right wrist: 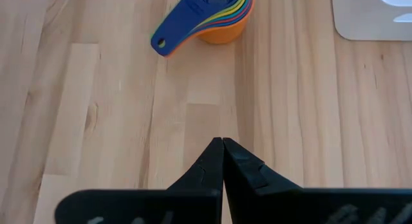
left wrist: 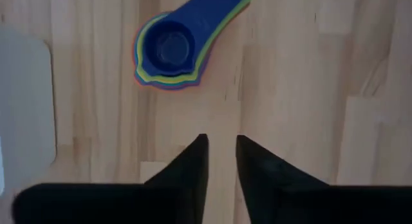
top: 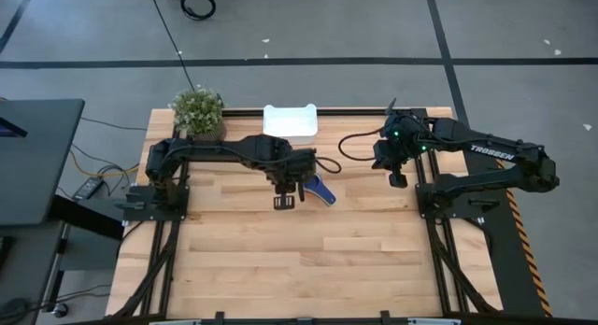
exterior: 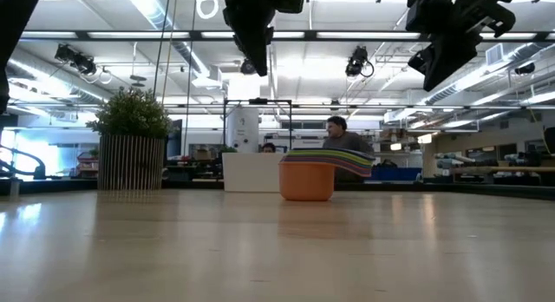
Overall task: Nest measuring cups in basket
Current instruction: Put the nested measuring cups into the white bin
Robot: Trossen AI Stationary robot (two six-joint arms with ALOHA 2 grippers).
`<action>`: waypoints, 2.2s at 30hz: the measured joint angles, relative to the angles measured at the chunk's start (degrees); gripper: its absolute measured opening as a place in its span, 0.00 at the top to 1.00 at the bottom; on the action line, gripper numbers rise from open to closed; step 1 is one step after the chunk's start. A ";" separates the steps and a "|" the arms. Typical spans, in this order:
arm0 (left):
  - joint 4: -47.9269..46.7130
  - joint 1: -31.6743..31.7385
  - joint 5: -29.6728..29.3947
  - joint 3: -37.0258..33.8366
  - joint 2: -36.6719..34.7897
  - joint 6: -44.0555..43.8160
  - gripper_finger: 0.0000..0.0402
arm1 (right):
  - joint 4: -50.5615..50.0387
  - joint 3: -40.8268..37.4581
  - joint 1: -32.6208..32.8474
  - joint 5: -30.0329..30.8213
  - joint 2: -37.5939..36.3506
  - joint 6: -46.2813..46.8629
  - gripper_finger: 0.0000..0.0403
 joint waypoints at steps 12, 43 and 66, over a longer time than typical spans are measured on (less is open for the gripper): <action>11.57 0.91 -2.36 0.00 0.00 -1.76 0.61 | -0.07 -0.02 0.00 4.03 -1.55 0.00 0.97; 12.59 0.81 1.63 0.00 0.00 3.11 0.61 | 0.47 -0.02 0.00 6.02 -1.86 0.00 0.97; 10.75 1.46 6.36 0.00 0.28 -3.34 0.61 | 0.46 -0.04 0.00 5.98 -1.86 -0.02 0.97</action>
